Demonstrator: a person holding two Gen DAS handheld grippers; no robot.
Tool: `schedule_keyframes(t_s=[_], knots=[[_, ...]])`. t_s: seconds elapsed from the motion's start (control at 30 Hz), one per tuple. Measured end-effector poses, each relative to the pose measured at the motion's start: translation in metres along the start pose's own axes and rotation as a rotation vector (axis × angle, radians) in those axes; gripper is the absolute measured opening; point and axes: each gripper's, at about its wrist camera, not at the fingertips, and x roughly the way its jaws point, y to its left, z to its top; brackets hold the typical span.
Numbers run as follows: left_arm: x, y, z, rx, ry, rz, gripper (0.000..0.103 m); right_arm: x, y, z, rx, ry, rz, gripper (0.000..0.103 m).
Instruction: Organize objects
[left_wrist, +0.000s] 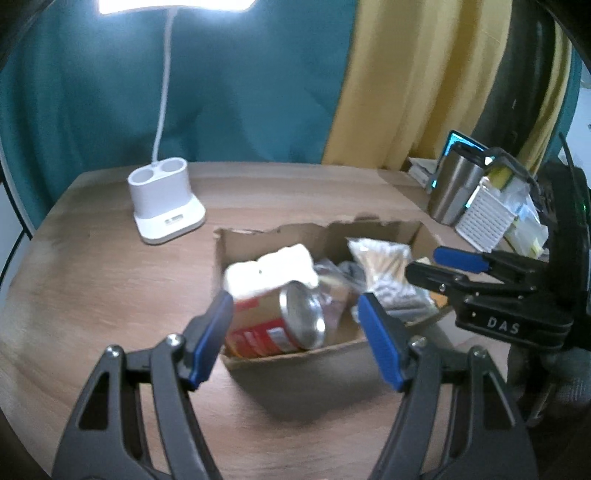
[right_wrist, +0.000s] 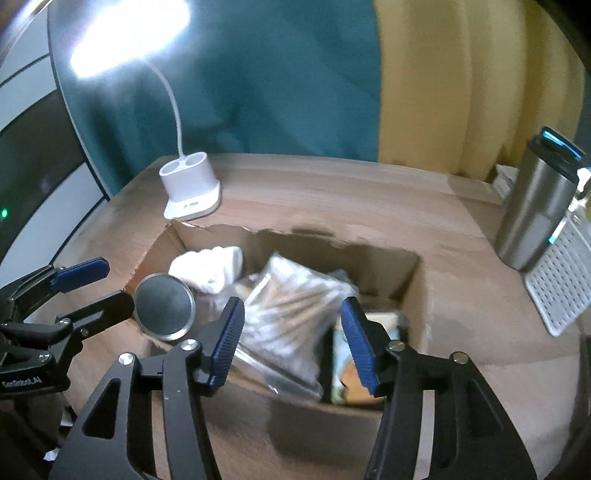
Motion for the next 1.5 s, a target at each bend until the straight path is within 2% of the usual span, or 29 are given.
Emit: schedule_keyframes(t_s=[0.37,0.73,1.23,1.5], knots=[[-0.011,-0.03,-0.01,0.019,-0.001,-0.032,0.072,-0.033,-0.021,-0.027,0.037,-0.027,-0.051,0.058],[-0.03,-0.039,-0.026,0.033,-0.021,-0.052,0.072,-0.061,-0.017,-0.05,0.046,-0.048,-0.076,0.058],[-0.052,-0.031,-0.043,-0.003,-0.027,0.008,0.072,-0.078,-0.001,-0.068,0.041,-0.059,-0.073,0.058],[-0.055,-0.028,-0.047,-0.027,-0.032,0.01,0.072,-0.08,0.005,-0.074,0.025,-0.043,-0.07,0.058]])
